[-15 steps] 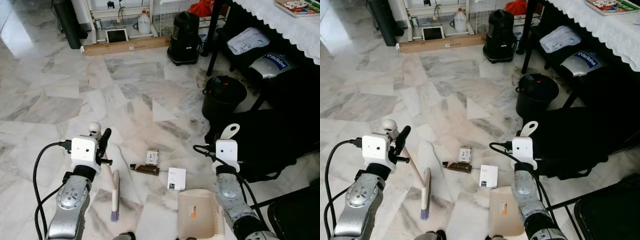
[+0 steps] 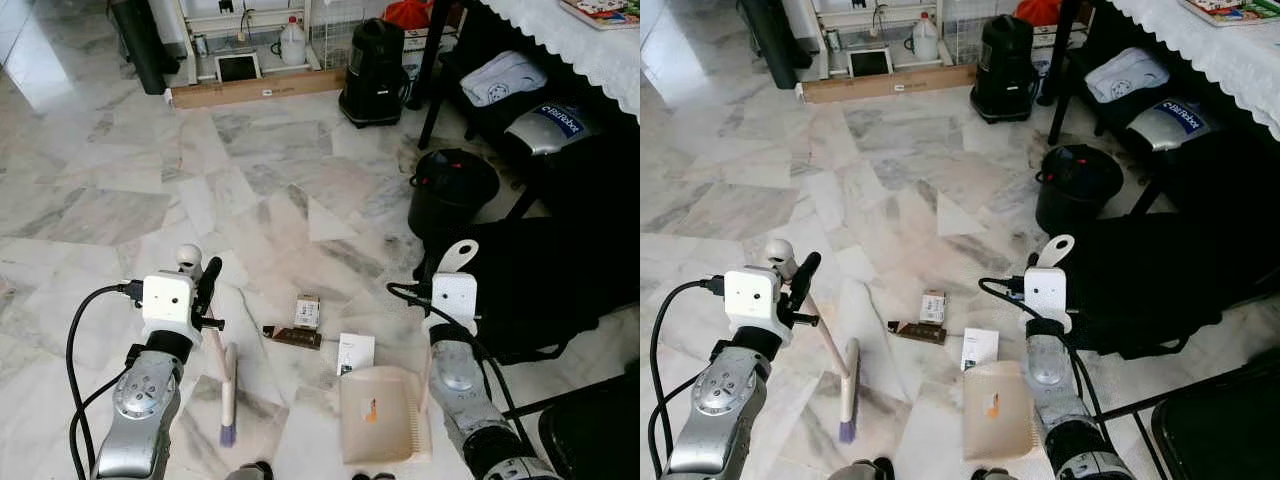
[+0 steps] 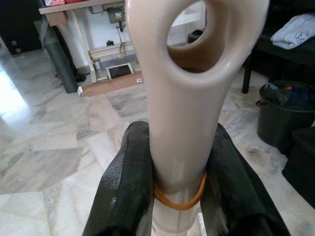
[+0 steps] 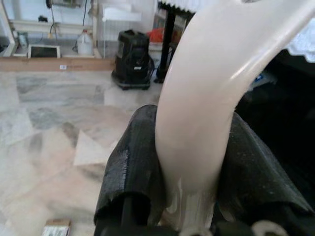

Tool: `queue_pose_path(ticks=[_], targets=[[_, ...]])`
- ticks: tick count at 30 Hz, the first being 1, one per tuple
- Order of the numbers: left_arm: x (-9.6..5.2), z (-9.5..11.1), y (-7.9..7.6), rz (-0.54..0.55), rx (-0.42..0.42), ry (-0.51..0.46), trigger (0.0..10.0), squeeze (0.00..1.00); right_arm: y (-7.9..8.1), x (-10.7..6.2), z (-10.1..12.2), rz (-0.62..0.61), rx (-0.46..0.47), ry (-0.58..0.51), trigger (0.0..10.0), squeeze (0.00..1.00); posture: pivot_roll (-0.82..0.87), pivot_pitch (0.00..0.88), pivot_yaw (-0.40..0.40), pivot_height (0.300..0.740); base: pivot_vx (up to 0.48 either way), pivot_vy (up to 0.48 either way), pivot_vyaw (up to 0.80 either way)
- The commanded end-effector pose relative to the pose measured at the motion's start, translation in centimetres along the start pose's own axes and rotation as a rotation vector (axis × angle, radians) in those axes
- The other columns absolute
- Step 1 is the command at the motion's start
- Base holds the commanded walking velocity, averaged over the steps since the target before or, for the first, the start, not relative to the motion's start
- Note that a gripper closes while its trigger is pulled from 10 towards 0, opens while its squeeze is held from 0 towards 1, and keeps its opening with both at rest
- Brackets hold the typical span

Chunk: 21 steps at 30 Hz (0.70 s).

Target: Sweep floor

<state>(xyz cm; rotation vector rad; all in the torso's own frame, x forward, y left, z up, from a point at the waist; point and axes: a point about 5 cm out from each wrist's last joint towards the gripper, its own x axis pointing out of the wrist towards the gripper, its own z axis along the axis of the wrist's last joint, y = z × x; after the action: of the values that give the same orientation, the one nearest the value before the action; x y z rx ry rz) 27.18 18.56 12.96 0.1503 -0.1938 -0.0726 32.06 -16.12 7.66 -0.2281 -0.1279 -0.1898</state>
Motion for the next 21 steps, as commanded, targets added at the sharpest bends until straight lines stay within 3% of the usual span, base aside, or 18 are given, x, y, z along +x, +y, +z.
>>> queue_pose_path(ticks=[1, 15, 21], targets=[[0.3, 1.4, 0.1, 0.009, 0.007, -0.068, 10.0, 0.0, -0.2, 0.3, 1.2, 0.002, 0.001, -0.078, 10.0, 0.0, 0.15, 0.19, 0.002, 0.74, 0.0, 0.0, 0.0], [0.4, 1.6, -0.1, 0.011, -0.002, -0.08, 10.0, 0.0, -0.8, 1.1, 5.2, -0.002, 0.033, -0.248, 10.0, 0.0, 0.14, 0.182, -0.004, 0.74, 0.0, 0.0, 0.0], [0.5, 1.6, -0.2, 0.009, -0.004, -0.082, 10.0, 0.0, -1.0, 1.3, 5.7, -0.016, 0.027, -0.265, 10.0, 0.0, 0.14, 0.175, -0.005, 0.74, 0.0, 0.0, 0.0]])
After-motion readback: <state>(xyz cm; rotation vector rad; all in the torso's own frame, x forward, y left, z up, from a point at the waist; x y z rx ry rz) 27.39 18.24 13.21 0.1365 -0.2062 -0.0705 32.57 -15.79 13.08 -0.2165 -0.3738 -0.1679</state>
